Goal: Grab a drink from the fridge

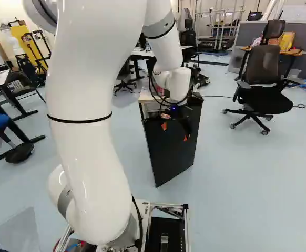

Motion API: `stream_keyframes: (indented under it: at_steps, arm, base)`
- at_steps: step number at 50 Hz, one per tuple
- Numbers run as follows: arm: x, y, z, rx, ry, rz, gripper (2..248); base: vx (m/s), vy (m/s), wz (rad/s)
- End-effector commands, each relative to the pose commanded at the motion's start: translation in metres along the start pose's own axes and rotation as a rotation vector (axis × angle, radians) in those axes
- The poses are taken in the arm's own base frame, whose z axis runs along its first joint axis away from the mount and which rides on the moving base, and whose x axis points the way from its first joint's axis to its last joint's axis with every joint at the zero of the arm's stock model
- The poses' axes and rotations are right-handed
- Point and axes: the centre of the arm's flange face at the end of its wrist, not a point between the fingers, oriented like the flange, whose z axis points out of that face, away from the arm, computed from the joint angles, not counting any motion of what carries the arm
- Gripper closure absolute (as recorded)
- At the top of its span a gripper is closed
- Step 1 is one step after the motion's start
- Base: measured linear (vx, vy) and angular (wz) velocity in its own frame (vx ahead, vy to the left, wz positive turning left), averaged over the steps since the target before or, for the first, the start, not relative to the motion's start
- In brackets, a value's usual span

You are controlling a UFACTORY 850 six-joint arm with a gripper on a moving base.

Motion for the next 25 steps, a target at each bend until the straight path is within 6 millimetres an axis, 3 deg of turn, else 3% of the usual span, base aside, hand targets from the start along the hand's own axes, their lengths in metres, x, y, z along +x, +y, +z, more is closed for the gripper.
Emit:
stream_keyframes:
  at_steps: [25]
  arm:
    - [0.011, -0.033, 0.001, -0.023, 0.089, -0.108, 3]
  base:
    - [0.0, 0.0, 0.0]
